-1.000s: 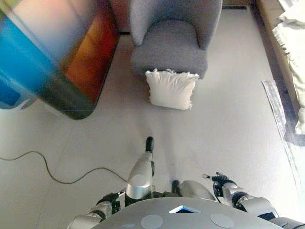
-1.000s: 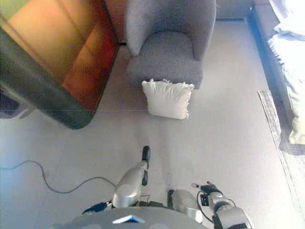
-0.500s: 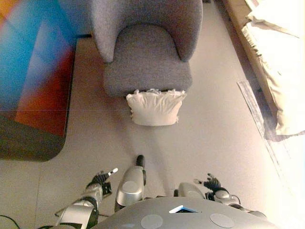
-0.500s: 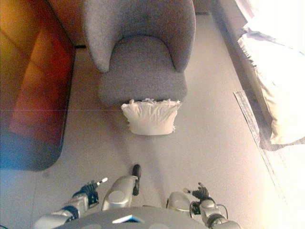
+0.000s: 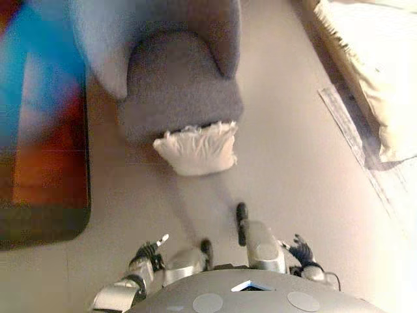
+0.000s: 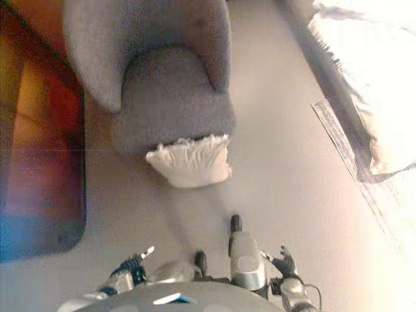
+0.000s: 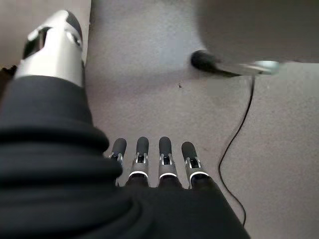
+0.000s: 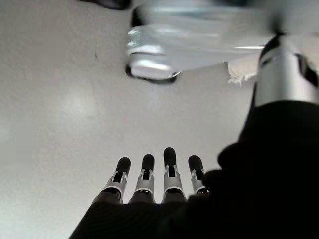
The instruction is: Pick up the cushion and take it to the sofa
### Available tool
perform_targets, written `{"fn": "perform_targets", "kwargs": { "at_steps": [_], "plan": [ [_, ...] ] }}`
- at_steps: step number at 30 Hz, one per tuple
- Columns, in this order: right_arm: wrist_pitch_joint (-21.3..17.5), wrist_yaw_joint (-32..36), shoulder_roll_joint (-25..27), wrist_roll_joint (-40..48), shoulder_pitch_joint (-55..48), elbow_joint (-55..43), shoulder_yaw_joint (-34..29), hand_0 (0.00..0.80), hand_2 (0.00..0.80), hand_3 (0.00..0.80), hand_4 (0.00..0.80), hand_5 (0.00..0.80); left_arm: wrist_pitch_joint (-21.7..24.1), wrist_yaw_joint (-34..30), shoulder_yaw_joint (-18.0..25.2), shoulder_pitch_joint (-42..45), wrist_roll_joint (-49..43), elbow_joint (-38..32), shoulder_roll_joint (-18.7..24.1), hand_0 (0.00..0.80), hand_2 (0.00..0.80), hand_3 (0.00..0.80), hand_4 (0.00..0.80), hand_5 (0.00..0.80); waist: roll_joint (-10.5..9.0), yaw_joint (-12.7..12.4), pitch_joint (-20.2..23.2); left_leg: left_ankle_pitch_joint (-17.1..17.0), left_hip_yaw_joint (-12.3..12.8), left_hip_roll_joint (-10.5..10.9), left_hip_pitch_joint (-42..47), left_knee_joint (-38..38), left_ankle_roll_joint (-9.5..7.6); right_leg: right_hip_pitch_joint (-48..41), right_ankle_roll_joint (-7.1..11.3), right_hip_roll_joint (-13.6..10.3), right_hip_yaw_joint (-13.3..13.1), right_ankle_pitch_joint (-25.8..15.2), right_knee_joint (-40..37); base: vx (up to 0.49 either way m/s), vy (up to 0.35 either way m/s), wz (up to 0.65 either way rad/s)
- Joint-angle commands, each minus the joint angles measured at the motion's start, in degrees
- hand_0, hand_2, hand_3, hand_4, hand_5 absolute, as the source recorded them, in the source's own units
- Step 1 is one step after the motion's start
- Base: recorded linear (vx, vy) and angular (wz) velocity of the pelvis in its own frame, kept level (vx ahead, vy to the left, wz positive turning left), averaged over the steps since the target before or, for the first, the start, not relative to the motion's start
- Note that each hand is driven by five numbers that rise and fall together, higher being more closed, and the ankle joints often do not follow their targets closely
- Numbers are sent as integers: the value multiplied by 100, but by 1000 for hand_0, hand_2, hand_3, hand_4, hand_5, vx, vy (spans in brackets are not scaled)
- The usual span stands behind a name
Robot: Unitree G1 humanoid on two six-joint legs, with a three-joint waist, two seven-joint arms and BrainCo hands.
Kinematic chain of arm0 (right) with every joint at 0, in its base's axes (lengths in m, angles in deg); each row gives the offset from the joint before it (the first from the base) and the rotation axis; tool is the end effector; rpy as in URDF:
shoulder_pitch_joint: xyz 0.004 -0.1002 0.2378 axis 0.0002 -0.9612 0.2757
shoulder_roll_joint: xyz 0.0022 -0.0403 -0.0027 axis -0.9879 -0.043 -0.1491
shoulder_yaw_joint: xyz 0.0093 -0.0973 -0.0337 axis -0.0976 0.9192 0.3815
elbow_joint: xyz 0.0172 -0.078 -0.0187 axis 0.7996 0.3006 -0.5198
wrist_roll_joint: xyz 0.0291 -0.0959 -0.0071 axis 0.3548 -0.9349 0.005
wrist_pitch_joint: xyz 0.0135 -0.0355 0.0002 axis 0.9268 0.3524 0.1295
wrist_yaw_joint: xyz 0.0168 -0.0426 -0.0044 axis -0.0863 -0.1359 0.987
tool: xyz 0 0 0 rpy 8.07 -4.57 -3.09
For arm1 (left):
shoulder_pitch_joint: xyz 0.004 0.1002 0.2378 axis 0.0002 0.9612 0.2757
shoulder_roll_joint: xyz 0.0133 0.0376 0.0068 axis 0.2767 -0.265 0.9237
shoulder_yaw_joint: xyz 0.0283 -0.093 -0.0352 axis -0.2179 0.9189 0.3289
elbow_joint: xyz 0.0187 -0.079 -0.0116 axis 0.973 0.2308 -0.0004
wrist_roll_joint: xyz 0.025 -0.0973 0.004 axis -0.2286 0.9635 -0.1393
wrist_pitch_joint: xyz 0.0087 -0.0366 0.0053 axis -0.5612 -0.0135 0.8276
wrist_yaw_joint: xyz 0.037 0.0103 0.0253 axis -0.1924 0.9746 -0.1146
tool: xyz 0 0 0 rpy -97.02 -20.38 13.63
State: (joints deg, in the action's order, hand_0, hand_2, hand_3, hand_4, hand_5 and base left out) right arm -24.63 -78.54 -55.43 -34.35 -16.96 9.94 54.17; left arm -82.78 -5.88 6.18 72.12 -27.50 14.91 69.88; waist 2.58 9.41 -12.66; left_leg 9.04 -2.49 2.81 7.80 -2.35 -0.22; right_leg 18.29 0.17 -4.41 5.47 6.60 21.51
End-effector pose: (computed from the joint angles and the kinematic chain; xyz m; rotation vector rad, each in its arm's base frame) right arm 0.0246 -0.2139 -0.1201 -0.2999 1.0667 -0.2486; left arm 0.0643 0.2020 -0.1228 -0.1349 1.2187 0.4660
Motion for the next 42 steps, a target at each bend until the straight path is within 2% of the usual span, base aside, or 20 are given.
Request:
{"fn": "perform_targets", "kwargs": {
  "at_steps": [1,2,4,7,9,10,12,14,17,20,22,25,28,31,33,36,37,39,40,42],
  "plan": [
    [-343,-98,-169,-464,-263,-124,208,0,0,0,0,0,102,-18,147,344,-102,-28,70,0,0,0,0,0,-350,54,72,1060,-203,141,437,-619,-91,424,828,-607,-17,-1847,-1724,485,-284,41],
    [-345,-120,-152,-504,-256,-131,236,0,0,0,0,0,114,-32,177,368,-110,-36,69,0,0,0,0,0,-335,43,90,1053,-174,90,433,-759,-47,418,802,-600,5,-1766,-1591,352,-275,14],
    [-369,-55,-83,-450,-204,-153,249,0,0,0,0,0,175,-112,241,398,-214,-36,82,0,0,0,0,0,-267,18,115,691,-160,-68,423,-1157,118,442,687,-541,105,-1528,-1206,259,-289,14],
    [-428,66,34,-174,-75,-192,259,0,0,0,0,0,355,-260,151,366,-227,-80,105,0,0,0,0,0,-186,-48,130,-352,-4,-230,83,-2159,509,196,390,-483,404,-1259,-1218,193,-296,-10],
    [-363,52,90,-80,22,-182,220,0,0,0,0,0,439,-287,101,321,-136,-143,74,0,0,0,0,0,-202,-132,117,-655,310,-148,-326,-2838,634,-140,228,-543,683,-1093,-1345,197,-254,-21],
    [-258,-35,121,-49,86,-160,211,0,0,0,0,0,399,-276,37,285,-145,-227,69,0,0,0,0,0,-218,-233,92,-789,651,-211,-682,-3038,687,-397,140,-620,904,-969,-1427,217,-186,-23],
    [-222,-5,189,128,185,-111,142,0,0,0,0,0,348,-276,-41,232,-147,-308,78,0,0,0,0,0,-258,-445,6,-663,854,-221,-1250,-3086,639,-717,158,-745,1054,-867,-1555,225,-95,0],
    [-152,70,274,142,350,-76,90,0,0,0,0,0,320,-319,-82,181,-102,-338,61,0,0,0,0,0,-240,-643,-112,-661,948,-232,-1623,-2612,595,-941,241,-747,996,-774,-1659,253,16,12],
    [91,31,314,330,606,19,219,0,0,0,0,0,133,-350,-76,2,-34,-358,78,0,0,0,0,0,-149,-840,-249,-951,1020,-386,-1886,-1675,607,-1091,312,-581,792,-641,-1760,234,33,2],
    [163,94,336,577,737,125,365,0,0,0,0,0,34,-383,-89,-94,-81,-308,103,0,0,0,0,0,-39,-1091,-296,-1334,808,-453,-2078,-622,688,-1352,345,-322,577,-437,-1846,323,49,4],
    [247,117,343,694,783,182,472,0,0,0,0,0,-67,-378,-140,-99,0,-279,97,0,0,0,0,0,20,-1275,-292,-1764,719,-611,-2325,-5,789,-1703,308,-111,294,-170,-1904,438,110,-2],
    [455,114,305,637,785,260,487,0,0,0,0,0,-185,-372,-125,-60,66,-266,40,0,0,0,0,0,1,-1407,-215,-1988,693,-793,-2402,342,846,-2167,294,-74,59,67,-2004,445,152,-18],
    [534,55,255,557,678,352,474,0,0,0,0,0,-259,-298,-114,25,100,-223,-13,0,0,0,0,0,2,-1488,-66,-1986,659,-994,-2388,369,825,-2541,304,-89,-129,180,-2079,459,197,-28],
    [502,1,196,463,632,479,436,0,0,0,0,0,-348,-225,-67,14,249,-162,-29,0,0,0,0,0,-50,-1511,36,-1769,683,-1035,-2421,127,742,-2785,379,-233,-235,348,-2028,405,199,-20],
    [428,18,154,401,627,559,396,0,0,0,0,0,-323,-205,-14,-41,292,-101,-7,0,0,0,0,0,-105,-1532,88,-1611,646,-978,-2517,-111,643,-2837,478,-346,-328,441,-1865,347,165,-3],
    [254,95,59,376,522,581,330,0,0,0,0,0,-267,-112,-57,-142,172,-106,76,0,0,0,0,0,-229,-1621,201,-1373,714,-777,-2765,-702,351,-3058,660,-562,-430,485,-1267,313,123,21],
    [160,123,37,349,508,549,321,0,0,0,0,0,-251,-67,-99,-168,136,-127,119,0,0,0,0,0,-270,-1628,238,-1288,749,-677,-2728,-734,203,-2940,790,-669,-405,199,-779,246,147,25],
    [1,136,16,399,492,449,323,0,0,0,0,0,-209,-28,-170,-196,67,-118,179,0,0,0,0,0,-227,-1480,224,-1070,744,-533,-2372,-600,-3,-2148,853,-757,-392,-311,533,274,225,-8],
    [-89,120,22,368,488,384,324,0,0,0,0,0,-208,-6,-186,-214,53,-127,209,0,0,0,0,0,-159,-1379,184,-1002,782,-521,-2139,-503,-55,-1691,797,-717,-349,-438,951,272,235,-13],
    [-40,98,42,422,553,197,321,0,0,0,0,0,-268,99,-258,-283,50,-194,251,0,0,0,0,0,-146,-1215,68,-918,744,-456,-1777,-363,-57,-1348,720,-493,-164,-145,627,291,99,6]
  ]
}}
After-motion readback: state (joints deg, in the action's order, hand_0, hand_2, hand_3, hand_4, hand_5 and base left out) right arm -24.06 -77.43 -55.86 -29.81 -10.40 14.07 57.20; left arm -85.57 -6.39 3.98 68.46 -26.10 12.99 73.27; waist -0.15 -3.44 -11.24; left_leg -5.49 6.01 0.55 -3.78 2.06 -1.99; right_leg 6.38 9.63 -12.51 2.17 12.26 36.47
